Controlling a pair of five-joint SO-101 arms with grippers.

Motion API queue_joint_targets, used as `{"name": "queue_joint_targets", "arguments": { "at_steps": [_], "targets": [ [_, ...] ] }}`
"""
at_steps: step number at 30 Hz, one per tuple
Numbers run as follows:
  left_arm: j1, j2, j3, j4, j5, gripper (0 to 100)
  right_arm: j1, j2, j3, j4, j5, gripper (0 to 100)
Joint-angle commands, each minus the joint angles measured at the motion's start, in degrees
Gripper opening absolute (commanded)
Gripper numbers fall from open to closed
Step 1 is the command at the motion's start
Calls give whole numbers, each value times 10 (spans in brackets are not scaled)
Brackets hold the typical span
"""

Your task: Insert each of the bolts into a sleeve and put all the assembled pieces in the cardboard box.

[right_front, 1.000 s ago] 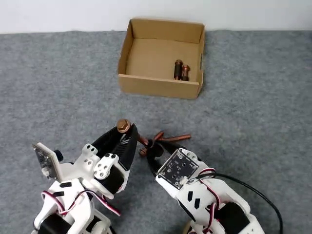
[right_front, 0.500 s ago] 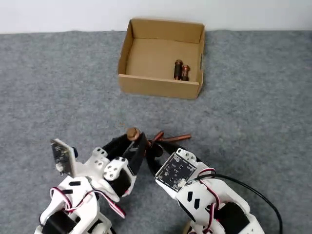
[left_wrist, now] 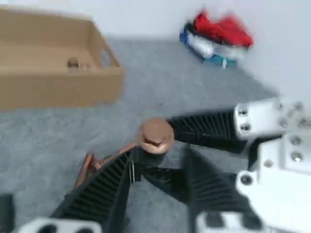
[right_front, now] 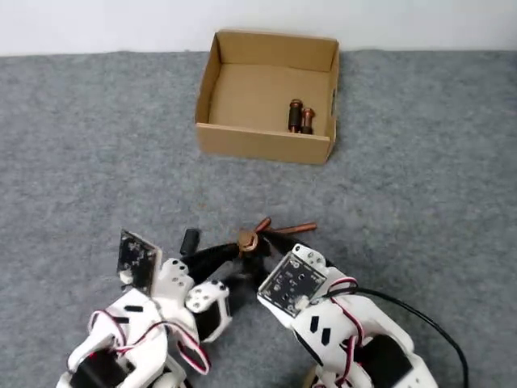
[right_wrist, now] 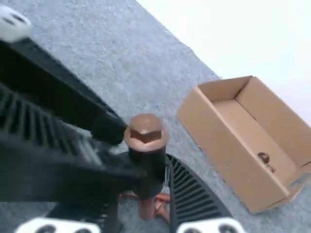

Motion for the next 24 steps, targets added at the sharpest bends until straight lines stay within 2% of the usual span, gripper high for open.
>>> {"name": "queue_joint_targets", "arguments": {
  "at_steps": [1, 9, 14, 16, 19, 22, 24],
  "targets": [
    [4, 4, -11, 13, -8, 239, -3, -2, -7, -17, 4, 8],
    [3, 4, -62, 36, -9, 239, -1, -2, 3, -17, 4, 8],
    [-3, 4, -109, 37, -9, 239, 35, -5, 19, -17, 3, 8],
    [-28, 4, -124, 36, -10, 226, 47, -5, 21, -17, 2, 8],
    [-79, 0, -130, 37, -44, 139, 68, -3, 23, -17, -2, 8],
    [-140, 0, -126, 36, -106, 6, 109, -2, 29, -17, -48, 8],
    [-185, 0, -114, 36, -134, 14, 145, -1, 30, -17, -86, 8]
  ]
}}
